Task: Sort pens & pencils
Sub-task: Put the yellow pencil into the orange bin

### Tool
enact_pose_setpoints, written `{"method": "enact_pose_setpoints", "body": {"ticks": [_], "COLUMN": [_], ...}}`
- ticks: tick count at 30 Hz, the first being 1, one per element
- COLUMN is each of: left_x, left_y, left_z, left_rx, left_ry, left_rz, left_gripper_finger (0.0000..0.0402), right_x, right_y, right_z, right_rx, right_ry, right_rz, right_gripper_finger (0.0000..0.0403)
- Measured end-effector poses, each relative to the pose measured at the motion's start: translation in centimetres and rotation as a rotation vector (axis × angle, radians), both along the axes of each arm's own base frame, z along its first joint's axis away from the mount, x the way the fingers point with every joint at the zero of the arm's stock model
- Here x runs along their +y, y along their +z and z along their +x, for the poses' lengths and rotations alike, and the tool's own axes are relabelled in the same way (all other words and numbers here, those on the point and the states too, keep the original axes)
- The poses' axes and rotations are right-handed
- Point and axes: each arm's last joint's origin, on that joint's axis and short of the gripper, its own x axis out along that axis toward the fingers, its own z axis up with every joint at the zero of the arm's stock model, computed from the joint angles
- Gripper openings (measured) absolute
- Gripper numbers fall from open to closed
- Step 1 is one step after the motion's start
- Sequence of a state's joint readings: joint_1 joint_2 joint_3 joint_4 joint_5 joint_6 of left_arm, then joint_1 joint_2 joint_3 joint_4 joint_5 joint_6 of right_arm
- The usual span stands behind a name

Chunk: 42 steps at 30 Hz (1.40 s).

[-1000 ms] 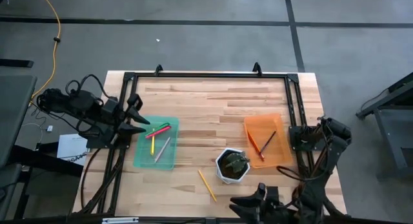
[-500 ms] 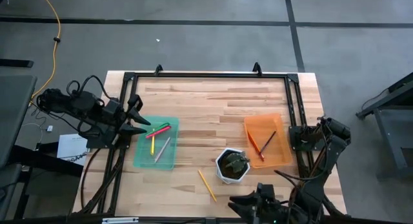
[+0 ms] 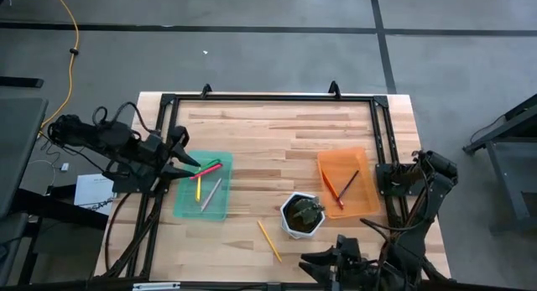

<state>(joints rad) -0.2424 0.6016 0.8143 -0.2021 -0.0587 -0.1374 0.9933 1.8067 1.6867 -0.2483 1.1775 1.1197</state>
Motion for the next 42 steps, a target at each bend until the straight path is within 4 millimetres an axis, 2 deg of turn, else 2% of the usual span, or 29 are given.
{"method": "enact_pose_setpoints", "body": {"ticks": [3, 11, 17, 24, 31, 37, 42], "left_x": [-0.5, -1.7, -2.4, -2.5, -2.5, -2.4, -2.4], "left_y": [-0.8, -3.0, -3.3, -3.1, -3.1, -3.2, -3.2], "left_z": [1.1, 4.9, 7.0, 7.5, 7.5, 7.6, 7.6], "left_rx": [0.073, 0.239, 0.201, 0.166, 0.164, 0.168, 0.172], "left_ry": [-0.058, -0.161, -0.222, -0.224, -0.197, -0.178, -0.162], "left_rz": [0.01, 0.02, 0.009, 0.004, -0.002, 0.0, -0.003], "left_gripper_finger": [0.0111, 0.0111, 0.0111, 0.0111, 0.0111, 0.0111, 0.0111], "right_x": [-0.4, -2.7, -4.5, -6.8, -10.5, -13.8, -15.6], "right_y": [1.2, 5.9, 8.6, 12.3, 15.9, 17.4, 17.7], "right_z": [-0.3, -2.0, -3.3, -4.2, -6.5, -8.8, -9.9], "right_rx": [-0.015, -0.065, -0.103, -0.259, -0.433, -0.436, -0.421], "right_ry": [0.015, 0.056, 0.138, 0.282, 0.383, 0.427, 0.467], "right_rz": [-0.05, -0.206, -0.284, -0.426, -0.591, -0.644, -0.662], "right_gripper_finger": [0.0103, 0.0103, 0.0103, 0.0103, 0.0103, 0.0103, 0.0103]}}
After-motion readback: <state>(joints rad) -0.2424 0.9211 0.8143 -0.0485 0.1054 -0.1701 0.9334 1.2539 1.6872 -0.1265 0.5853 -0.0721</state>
